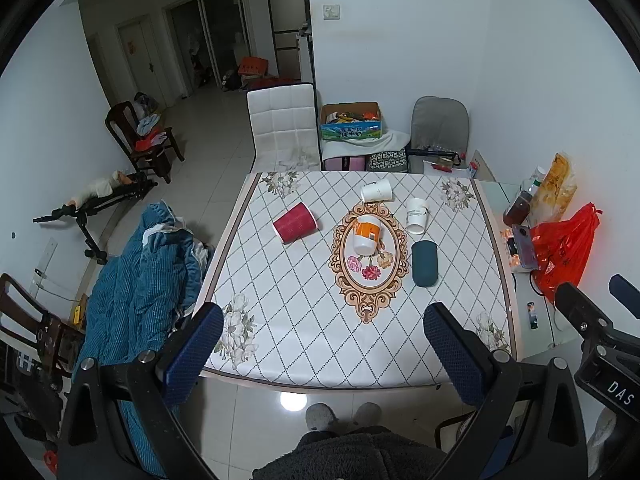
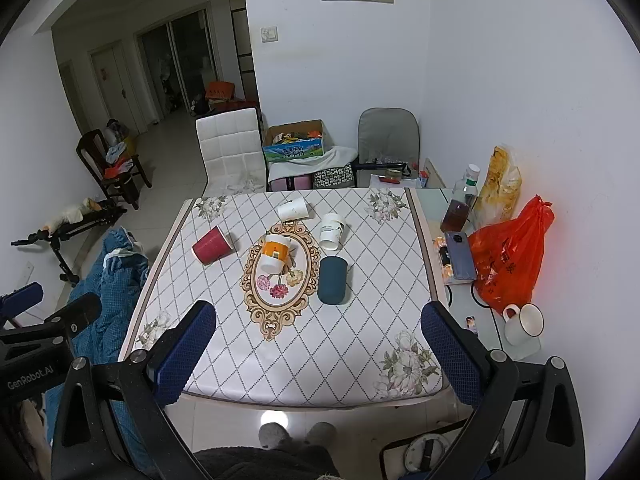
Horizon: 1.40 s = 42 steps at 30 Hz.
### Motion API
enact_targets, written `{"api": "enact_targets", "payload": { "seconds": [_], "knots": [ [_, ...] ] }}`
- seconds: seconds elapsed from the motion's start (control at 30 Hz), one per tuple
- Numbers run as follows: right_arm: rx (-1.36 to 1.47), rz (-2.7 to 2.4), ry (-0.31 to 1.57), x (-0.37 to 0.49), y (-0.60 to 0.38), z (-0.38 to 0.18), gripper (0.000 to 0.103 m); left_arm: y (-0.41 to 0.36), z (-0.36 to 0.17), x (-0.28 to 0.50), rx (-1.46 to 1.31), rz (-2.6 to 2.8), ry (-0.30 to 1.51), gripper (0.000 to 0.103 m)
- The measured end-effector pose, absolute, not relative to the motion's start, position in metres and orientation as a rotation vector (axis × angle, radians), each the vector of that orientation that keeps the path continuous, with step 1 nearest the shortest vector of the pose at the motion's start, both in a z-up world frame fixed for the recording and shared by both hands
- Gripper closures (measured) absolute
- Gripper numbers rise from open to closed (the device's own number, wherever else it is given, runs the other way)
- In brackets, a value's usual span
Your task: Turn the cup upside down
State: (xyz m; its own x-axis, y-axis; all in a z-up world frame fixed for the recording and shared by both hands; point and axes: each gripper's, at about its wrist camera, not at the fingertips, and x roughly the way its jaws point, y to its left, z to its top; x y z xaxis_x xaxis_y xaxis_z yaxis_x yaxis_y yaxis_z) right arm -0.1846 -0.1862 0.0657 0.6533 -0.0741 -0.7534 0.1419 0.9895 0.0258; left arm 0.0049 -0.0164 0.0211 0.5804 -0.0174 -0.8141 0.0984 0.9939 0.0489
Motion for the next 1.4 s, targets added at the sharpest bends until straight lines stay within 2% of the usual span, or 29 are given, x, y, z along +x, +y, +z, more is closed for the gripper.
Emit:
{"api": "enact_targets", "payload": {
  "seconds": [1.1,1.4],
  "knots": [
    [0.092,-0.118,0.849,-0.183,-0.182,0.066,0.000,-0.018,0.022,0.003,0.087,-0.066,0.941,0.000],
    [0.090,-0.124,0.869,-0.169,-0.182,0.059,0.000,-0.027,0.002,0.021,0.062,-0.056,0.968,0.000]
  ]
}}
